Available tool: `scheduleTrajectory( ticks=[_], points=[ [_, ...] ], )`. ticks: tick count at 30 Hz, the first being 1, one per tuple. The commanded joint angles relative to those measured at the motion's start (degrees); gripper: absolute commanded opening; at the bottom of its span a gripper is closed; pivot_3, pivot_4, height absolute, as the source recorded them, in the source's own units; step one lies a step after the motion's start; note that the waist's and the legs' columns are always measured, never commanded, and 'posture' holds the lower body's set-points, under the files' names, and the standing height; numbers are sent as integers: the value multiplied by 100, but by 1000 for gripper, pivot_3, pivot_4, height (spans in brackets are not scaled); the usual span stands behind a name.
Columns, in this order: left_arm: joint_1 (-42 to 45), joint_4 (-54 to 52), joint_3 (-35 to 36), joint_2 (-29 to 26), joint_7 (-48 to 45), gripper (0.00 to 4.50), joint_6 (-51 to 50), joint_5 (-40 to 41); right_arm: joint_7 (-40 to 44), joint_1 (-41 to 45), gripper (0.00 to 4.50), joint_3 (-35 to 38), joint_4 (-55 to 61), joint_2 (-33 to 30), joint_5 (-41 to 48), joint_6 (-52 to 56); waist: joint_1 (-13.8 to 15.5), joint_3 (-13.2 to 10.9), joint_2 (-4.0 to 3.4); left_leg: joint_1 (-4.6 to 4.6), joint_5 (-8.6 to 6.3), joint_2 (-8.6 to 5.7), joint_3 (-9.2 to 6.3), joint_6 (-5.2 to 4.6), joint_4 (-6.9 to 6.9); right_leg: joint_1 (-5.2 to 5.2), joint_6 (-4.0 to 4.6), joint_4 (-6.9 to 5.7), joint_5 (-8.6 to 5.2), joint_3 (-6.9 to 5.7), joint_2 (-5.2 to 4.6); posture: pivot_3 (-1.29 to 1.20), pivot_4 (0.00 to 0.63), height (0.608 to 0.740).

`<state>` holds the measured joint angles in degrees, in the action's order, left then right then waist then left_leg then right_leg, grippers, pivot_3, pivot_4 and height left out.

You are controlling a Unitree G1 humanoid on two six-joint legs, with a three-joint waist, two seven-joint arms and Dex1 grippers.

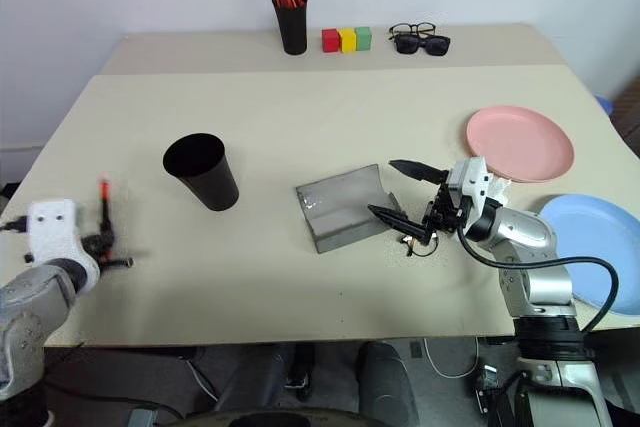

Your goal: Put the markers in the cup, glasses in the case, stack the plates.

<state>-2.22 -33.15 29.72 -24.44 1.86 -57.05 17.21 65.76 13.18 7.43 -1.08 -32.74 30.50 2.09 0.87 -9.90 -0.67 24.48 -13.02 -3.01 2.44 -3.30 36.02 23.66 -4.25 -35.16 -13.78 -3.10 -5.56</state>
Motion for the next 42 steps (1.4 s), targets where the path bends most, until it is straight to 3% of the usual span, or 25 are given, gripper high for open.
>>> scheduleTrajectory(
  ticks=[1, 8, 14, 18, 24, 34, 42],
  points=[
    [159, 304, -72, -6, 546, 52, 1596, -933, 79, -71, 4500, 238, 259, -83, 86, -238, 0, 1, 10, 2, 0, 0, 2, 0, -2, 0, 0, 4, 0, 0, 0, 0, 150, 740],
    [1614, 1566, -583, -66, 728, 52, 3150, -1474, 299, -208, 4500, 147, 510, -46, 87, -441, 87, -16, 39, 4, -3, 0, 11, -5, -1, 0, -4, 6, 3, -1, -4, 0, 150, 740],
    [2380, 1534, -1272, 68, 297, 52, 3828, -1455, 211, -121, 4500, 72, 570, 20, 66, -422, 133, -17, 48, 5, -6, 0, 20, -11, 2, -10, -23, 6, 14, 0, -4, 0, 150, 740],
    [2303, 1143, -1520, 302, -164, 52, 4334, -1134, 199, 17, 4500, 12, 450, 25, 19, -445, 128, -18, 50, 6, -9, 0, 25, -15, -3, -6, -27, 4, 16, -1, -4, 0, 150, 740],
    [2005, 644, -1679, 226, -1050, 52, 4447, -642, 187, 137, 4500, -18, 349, 59, -12, -463, 129, -19, 51, 3, -8, 0, 25, -15, 8, -14, -24, 3, 14, -1, -5, 0, 150, 740],
    [1565, 595, -2024, 81, -2127, 52, 4862, -397, 112, 199, 4500, -46, 314, 132, -70, -478, 131, -19, 51, 2, -8, 0, 25, -16, 16, -17, -20, -1, 12, -1, -3, 0, 150, 740],
    [1421, 677, -1970, 57, -2426, 52, 4974, -313, 76, 122, 4500, -5, 381, 91, -66, -471, 131, -19, 51, 2, -8, 1, 24, -16, 20, -19, -18, -1, 11, -2, -3, 0, 150, 740]
  ],
)
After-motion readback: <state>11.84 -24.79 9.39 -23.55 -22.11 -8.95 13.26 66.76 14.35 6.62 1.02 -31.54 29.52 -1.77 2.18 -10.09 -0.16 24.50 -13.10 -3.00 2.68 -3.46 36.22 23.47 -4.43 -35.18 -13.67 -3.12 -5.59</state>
